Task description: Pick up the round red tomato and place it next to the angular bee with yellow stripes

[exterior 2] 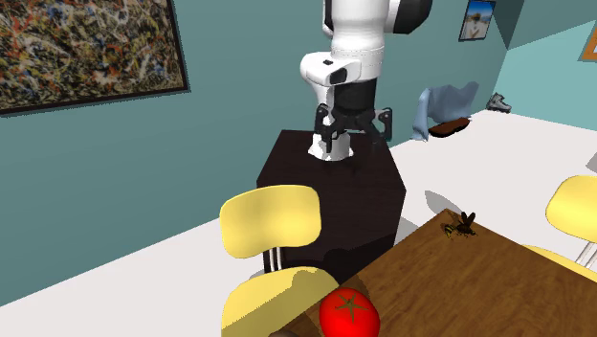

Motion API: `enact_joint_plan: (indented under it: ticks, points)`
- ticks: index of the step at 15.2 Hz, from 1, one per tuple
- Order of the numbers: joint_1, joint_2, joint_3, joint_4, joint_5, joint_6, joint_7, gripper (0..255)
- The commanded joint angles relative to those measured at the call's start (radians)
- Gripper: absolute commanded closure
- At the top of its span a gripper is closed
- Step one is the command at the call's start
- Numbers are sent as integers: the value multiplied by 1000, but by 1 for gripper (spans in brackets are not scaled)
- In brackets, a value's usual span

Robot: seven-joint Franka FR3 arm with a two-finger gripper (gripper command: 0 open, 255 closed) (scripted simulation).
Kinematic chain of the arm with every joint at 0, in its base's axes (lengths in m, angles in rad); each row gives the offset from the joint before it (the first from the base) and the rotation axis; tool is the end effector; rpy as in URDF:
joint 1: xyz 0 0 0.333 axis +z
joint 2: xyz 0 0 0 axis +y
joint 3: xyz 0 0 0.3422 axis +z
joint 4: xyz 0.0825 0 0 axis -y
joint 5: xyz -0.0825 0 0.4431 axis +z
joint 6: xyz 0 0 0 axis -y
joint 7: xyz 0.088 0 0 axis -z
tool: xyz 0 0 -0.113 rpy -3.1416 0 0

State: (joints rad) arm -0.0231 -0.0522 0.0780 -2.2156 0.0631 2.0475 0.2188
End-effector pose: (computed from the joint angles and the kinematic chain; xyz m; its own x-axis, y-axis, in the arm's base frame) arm 0.5515 0.0342 0.3776 0.9734 -0.1924 -0.1241 -0.1965 -0.9803 -0.0218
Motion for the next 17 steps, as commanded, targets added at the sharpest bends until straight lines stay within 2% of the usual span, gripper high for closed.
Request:
enact_joint_plan:
  ticks: [1,9,17]
  points:
    - [3,79,4,47,-2,32,27,0]
    - [13,396,-3,288,-15,101,108,0]
    - [25,726,-22,626,-17,87,173,0]
